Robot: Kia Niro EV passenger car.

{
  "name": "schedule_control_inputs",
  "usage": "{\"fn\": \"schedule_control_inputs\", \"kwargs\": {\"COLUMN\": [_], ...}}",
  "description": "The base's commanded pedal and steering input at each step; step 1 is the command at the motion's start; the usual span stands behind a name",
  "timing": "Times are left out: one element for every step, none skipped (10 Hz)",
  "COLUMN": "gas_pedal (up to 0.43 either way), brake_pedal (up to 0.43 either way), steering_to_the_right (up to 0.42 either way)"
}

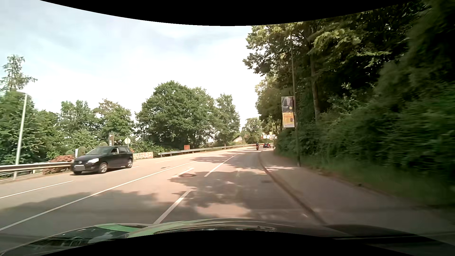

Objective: Follow the waypoints while adhering to traffic rules and regulations

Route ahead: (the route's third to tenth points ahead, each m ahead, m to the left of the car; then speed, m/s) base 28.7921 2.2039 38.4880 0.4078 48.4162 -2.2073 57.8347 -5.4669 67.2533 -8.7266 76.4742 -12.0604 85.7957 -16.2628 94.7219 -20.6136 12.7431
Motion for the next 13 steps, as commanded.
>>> {"fn": "schedule_control_inputs", "kwargs": {"gas_pedal": [0.098,0.098,0.098,0.098,0.098,0.098,0.098,0.098,0.098,0.098,0.098,0.098,0.098], "brake_pedal": [0.000,0.000,0.000,0.000,0.000,0.000,0.000,0.000,0.000,0.000,0.000,0.000,0.000], "steering_to_the_right": [0.023,0.021,0.020,0.020,0.020,0.021,0.020,0.021,0.021,0.021,0.021,0.021,0.021]}}
